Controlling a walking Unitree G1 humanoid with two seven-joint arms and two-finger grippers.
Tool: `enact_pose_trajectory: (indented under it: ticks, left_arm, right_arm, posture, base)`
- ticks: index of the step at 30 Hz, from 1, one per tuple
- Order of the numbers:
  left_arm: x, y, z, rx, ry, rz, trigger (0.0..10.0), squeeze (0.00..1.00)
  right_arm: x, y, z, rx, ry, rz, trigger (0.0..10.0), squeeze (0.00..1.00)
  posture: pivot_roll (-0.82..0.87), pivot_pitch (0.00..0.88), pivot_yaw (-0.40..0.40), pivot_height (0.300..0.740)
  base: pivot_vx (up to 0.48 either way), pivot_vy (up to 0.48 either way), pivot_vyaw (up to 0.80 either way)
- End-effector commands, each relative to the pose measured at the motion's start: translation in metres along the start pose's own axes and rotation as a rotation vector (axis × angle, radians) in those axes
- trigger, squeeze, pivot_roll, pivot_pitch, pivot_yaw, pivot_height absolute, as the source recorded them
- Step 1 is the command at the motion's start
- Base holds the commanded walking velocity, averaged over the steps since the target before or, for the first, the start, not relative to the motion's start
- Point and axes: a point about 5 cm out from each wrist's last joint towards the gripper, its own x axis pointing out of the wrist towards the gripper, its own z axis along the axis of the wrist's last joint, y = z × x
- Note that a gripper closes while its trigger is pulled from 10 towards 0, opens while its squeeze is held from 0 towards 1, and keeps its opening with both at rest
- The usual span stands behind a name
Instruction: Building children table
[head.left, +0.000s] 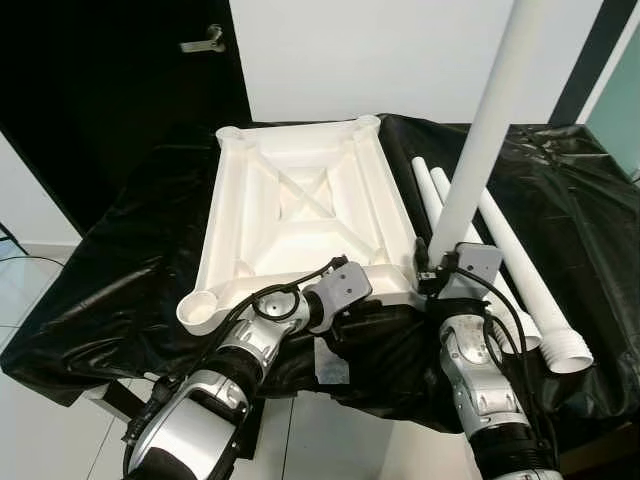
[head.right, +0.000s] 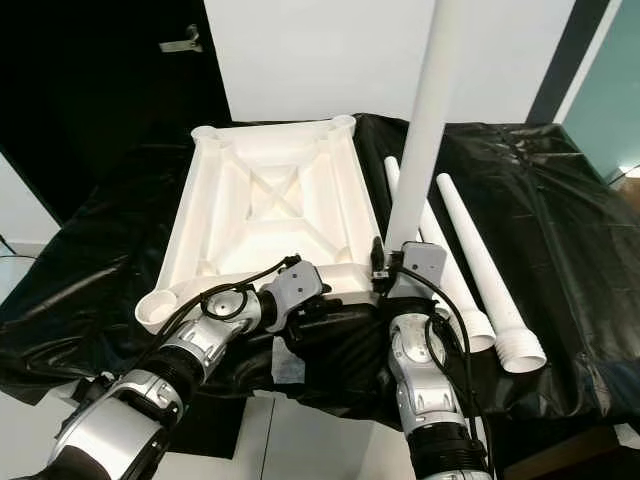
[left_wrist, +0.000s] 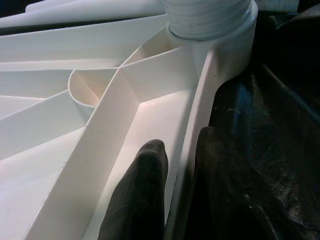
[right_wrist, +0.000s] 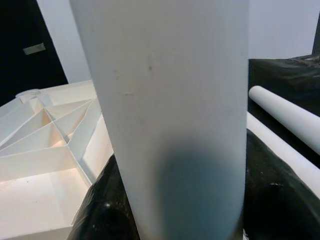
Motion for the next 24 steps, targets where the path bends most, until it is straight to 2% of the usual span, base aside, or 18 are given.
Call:
enact_pose_trajectory:
  ticks: [1, 2, 3, 4, 5, 6, 7, 9, 10, 13, 14, 20, 21, 24]
  left_arm:
    - [0.003, -0.036, -0.030, -0.062, 0.120, -0.247, 10.0, 0.00]
    - [0.002, -0.036, -0.031, -0.062, 0.121, -0.247, 10.0, 0.00]
    - [0.001, -0.036, -0.032, -0.062, 0.125, -0.245, 10.0, 0.00]
    - [0.001, -0.036, -0.032, -0.062, 0.125, -0.245, 10.0, 0.00]
    - [0.000, -0.037, -0.033, -0.061, 0.129, -0.242, 10.0, 0.00]
    - [0.000, -0.037, -0.033, -0.061, 0.129, -0.242, 10.0, 0.00]
    - [0.000, -0.037, -0.034, -0.061, 0.130, -0.241, 10.0, 0.00]
    - [0.001, -0.038, -0.034, -0.062, 0.130, -0.241, 10.0, 0.00]
    - [0.001, -0.038, -0.034, -0.062, 0.130, -0.240, 10.0, 0.00]
    - [0.001, -0.039, -0.034, -0.063, 0.130, -0.239, 10.0, 0.00]
    - [0.003, -0.040, -0.034, -0.063, 0.130, -0.240, 10.0, 0.00]
    - [0.004, -0.042, -0.034, -0.061, 0.132, -0.246, 10.0, 0.00]
    - [0.005, -0.043, -0.034, -0.057, 0.135, -0.253, 10.0, 0.00]
    - [0.005, -0.043, -0.034, -0.057, 0.135, -0.253, 10.0, 0.00]
  right_arm:
    - [-0.005, 0.001, -0.019, -0.013, 0.102, 0.017, 10.0, 0.00]
    - [-0.006, 0.002, -0.019, -0.017, 0.096, 0.029, 10.0, 0.00]
    - [-0.007, 0.002, -0.018, -0.033, 0.084, 0.085, 10.0, 1.00]
    - [-0.007, 0.002, -0.018, -0.033, 0.084, 0.085, 10.0, 1.00]
    - [-0.009, -0.002, -0.016, -0.077, 0.066, 0.178, 10.0, 1.00]
    - [-0.009, -0.002, -0.016, -0.077, 0.066, 0.178, 10.0, 1.00]
    - [-0.009, -0.006, -0.015, -0.120, 0.058, 0.246, 10.0, 0.00]
    - [-0.009, -0.009, -0.014, -0.148, 0.055, 0.285, 10.0, 0.00]
    - [-0.008, -0.017, -0.013, -0.187, 0.054, 0.337, 10.0, 0.00]
    - [-0.008, -0.021, -0.012, -0.210, 0.056, 0.365, 10.0, 0.00]
    - [-0.004, -0.037, -0.009, -0.277, 0.062, 0.427, 10.0, 0.00]
    - [0.001, -0.052, -0.004, -0.342, 0.074, 0.496, 10.0, 0.00]
    - [0.003, -0.053, -0.003, -0.345, 0.082, 0.517, 6.7, 0.00]
    - [0.003, -0.053, -0.003, -0.345, 0.082, 0.517, 6.7, 0.00]
  posture:
    - [-0.02, 0.000, 0.043, 0.740]
    - [-0.02, 0.000, 0.044, 0.740]
    - [-0.01, 0.000, 0.039, 0.740]
    - [-0.01, 0.000, 0.039, 0.740]
    - [-0.01, 0.000, 0.032, 0.740]
    - [-0.01, 0.000, 0.032, 0.740]
    - [-0.01, 0.000, 0.029, 0.740]
    - [-0.01, 0.000, 0.028, 0.740]
    - [-0.02, 0.000, 0.021, 0.740]
    - [-0.02, 0.000, 0.021, 0.740]
    - [-0.03, 0.000, 0.009, 0.740]
    - [-0.04, 0.000, 0.009, 0.740]
    - [-0.05, 0.000, 0.011, 0.740]
    - [-0.05, 0.000, 0.011, 0.740]
  base:
    - [0.000, 0.000, 0.00]
    - [0.000, 0.000, 0.00]
    - [0.000, 0.000, 0.00]
    - [0.000, 0.000, 0.00]
    - [0.000, 0.000, 0.00]
    - [0.000, 0.000, 0.00]
    - [0.000, 0.000, 0.00]
    - [0.000, 0.000, 0.00]
    - [0.000, 0.000, 0.00]
    - [0.000, 0.000, 0.00]
    - [0.000, 0.000, 0.00]
    - [0.000, 0.000, 0.00]
    - [0.000, 0.000, 0.00]
    - [0.000, 0.000, 0.00]
